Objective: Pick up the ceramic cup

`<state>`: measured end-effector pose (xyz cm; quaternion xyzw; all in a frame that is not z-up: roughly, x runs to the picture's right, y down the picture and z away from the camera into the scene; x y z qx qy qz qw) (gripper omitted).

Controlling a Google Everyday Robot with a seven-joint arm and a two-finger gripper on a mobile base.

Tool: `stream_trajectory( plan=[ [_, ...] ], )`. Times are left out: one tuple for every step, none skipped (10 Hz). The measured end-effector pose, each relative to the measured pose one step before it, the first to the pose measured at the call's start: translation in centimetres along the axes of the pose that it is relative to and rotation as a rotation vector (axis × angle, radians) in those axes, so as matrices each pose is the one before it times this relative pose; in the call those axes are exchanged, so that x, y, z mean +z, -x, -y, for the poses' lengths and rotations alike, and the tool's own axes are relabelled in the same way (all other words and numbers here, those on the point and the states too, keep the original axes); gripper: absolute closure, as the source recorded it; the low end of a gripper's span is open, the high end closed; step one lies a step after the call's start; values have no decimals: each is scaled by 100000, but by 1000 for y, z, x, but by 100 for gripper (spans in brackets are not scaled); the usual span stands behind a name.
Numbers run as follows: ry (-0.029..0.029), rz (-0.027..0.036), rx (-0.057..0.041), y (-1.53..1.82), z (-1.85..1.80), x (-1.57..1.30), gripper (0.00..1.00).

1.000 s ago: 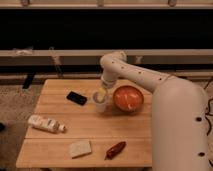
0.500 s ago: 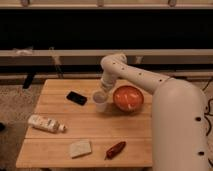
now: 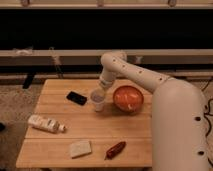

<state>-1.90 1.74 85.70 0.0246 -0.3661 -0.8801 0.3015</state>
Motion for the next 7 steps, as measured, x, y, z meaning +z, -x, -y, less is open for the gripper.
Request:
stream_trajectory(
  plan=[
    [609,-1455,-688,-555,-238,-1142,100],
    [455,-2147,-940,-545,-644,-1773,100],
    [492,-1368,-394,-326,-469,-1022,100],
    [1436,-1337,-241,-374,-528,-1324,100],
    [558,-1121,141,-195,-306,-609,100],
    [86,28,213,147,-90,-14,100],
    [-45,49,-32,7,19,45,100]
  ],
)
